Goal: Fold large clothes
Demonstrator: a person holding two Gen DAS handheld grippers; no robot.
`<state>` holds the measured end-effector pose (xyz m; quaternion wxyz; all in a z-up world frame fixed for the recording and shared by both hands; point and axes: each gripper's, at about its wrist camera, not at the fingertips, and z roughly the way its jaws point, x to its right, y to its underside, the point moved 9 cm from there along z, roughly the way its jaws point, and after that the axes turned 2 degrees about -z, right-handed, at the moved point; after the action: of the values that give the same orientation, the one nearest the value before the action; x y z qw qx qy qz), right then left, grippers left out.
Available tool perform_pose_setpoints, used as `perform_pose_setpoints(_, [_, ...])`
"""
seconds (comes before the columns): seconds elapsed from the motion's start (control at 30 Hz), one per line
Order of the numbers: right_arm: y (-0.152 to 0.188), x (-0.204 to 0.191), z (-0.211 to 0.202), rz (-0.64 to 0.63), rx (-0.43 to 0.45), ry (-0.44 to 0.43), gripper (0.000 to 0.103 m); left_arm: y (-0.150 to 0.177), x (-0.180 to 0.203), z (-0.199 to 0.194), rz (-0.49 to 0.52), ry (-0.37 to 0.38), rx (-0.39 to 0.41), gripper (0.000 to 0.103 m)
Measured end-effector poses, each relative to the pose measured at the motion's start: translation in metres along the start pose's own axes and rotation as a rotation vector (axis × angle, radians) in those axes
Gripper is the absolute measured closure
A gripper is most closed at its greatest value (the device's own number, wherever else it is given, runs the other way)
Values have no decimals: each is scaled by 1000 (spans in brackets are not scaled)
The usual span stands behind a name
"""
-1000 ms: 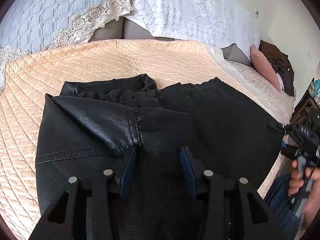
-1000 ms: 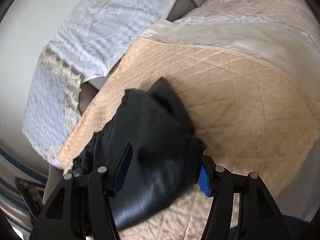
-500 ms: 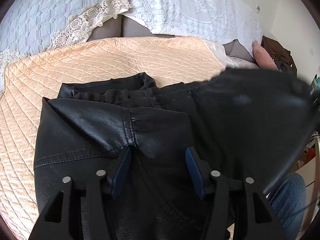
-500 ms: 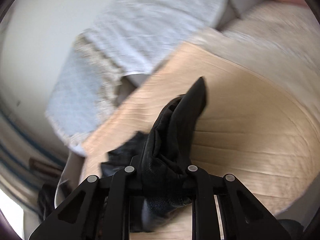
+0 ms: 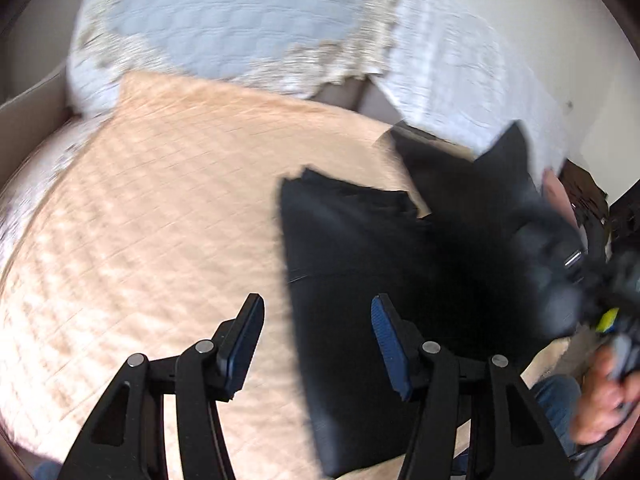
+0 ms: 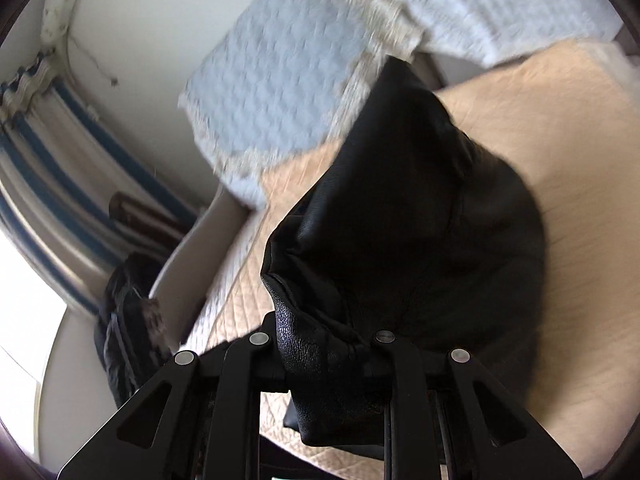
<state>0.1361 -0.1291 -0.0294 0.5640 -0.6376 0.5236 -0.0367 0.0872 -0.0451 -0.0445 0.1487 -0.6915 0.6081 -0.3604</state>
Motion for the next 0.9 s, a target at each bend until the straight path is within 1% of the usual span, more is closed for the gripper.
perform_pose_setpoints(0.07, [26, 5, 38, -4, -86, 9, 83, 9, -19, -4, -31, -26, -3, 45])
perform_pose_setpoints(0.13, [40, 9, 52, -14, -104, 29, 81, 18, -33, -6, -69, -32, -15, 45])
perform_pose_setpoints(0.17, [40, 7, 50, -26, -86, 33, 80, 22, -38, -7, -83, -32, -19, 45])
perform_pose_setpoints(0.2, [39, 4, 47, -33, -76, 28, 75, 25, -40, -9, -92, -30, -19, 46])
perform_pose_setpoints(0.23, [38, -2, 43, -36, -80, 3, 65, 27, -43, -11, -101, -28, -17, 46])
perform_pose_setpoints(0.27, [38, -8, 39, -36, -87, -20, 60, 27, -44, -12, -107, -24, -16, 46])
perform_pose_setpoints(0.3, [36, -16, 32, -40, -93, -44, 54, 28, -43, -15, -114, -12, -13, 46])
perform_pose_setpoints(0.33, [35, -23, 26, -52, -88, -59, 51, 27, -44, -18, -119, -1, -10, 46])
perform_pose_setpoints(0.4, [33, -38, 10, -100, -69, -93, 49, 23, -41, -24, -122, 18, 5, 46])
perform_pose_setpoints(0.47, [31, -43, -6, -120, -48, -125, 49, 17, -35, -31, -119, 39, 23, 46])
perform_pose_setpoints(0.5, [30, -42, -17, -119, -19, -134, 49, 14, -30, -35, -122, 62, 30, 46])
perform_pose_setpoints(0.57, [26, -29, -29, -109, 29, -100, 49, 8, -18, -43, -131, 115, 37, 46])
perform_pose_setpoints(0.63, [25, -1, -35, -75, 53, -4, 49, 2, -1, -47, -129, 168, 46, 46])
perform_pose_setpoints(0.67, [25, 14, -37, -51, 57, 39, 51, -1, 9, -49, -124, 200, 50, 45])
perform_pose_setpoints(0.7, [26, 27, -39, -30, 59, 75, 57, -4, 20, -49, -118, 230, 51, 43])
perform_pose_setpoints(0.73, [27, 36, -41, -22, 59, 99, 60, -7, 31, -47, -108, 256, 48, 41])
perform_pose_setpoints(0.77, [29, 42, -41, -15, 60, 123, 60, -8, 40, -42, -94, 273, 39, 38])
perform_pose_setpoints(0.9, [32, 61, -52, -5, 53, 161, 60, 7, 58, -6, -71, 262, -61, 38])
